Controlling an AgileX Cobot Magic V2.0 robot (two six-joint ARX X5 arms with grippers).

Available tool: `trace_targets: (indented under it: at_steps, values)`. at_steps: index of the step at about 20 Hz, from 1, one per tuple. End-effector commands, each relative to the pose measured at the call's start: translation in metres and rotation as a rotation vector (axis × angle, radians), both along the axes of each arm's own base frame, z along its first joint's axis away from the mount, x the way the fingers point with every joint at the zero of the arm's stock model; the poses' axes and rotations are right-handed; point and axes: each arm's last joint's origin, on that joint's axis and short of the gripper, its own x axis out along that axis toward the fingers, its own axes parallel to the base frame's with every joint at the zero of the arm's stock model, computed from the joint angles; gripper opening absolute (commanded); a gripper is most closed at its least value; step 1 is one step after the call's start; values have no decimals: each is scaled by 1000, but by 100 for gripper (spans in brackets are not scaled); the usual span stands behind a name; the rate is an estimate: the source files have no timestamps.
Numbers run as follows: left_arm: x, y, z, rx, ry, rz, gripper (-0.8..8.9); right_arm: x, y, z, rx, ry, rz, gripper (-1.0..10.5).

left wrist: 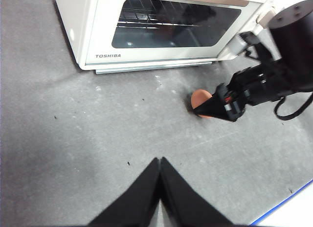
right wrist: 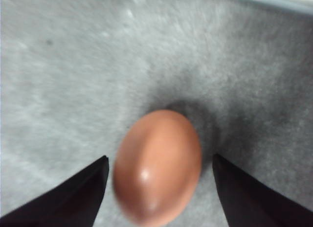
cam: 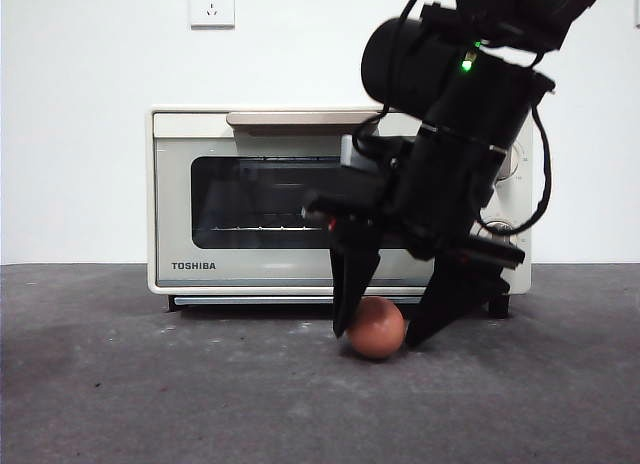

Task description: Eggoven

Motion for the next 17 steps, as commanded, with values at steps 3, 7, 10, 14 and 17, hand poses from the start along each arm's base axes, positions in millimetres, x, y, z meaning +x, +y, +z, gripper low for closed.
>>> trace_targets:
  at_steps: [3, 7, 10, 14, 17]
  values:
    - [0, 0, 5, 9, -27, -12, 7, 4, 8, 0, 7, -29, -13, 296]
    - [0, 0, 5, 9, -27, -12, 7, 3, 7, 0, 5, -25, -12, 166]
    - [0, 0, 5, 8, -28, -12, 7, 3, 7, 0, 3, -27, -7, 47]
    - [6, -1, 6, -1, -30, -7, 7, 2, 8, 2, 29, -16, 20, 3]
    - [19, -5, 11, -32, -56, -14, 7, -5, 7, 16, 36, -38, 59, 3]
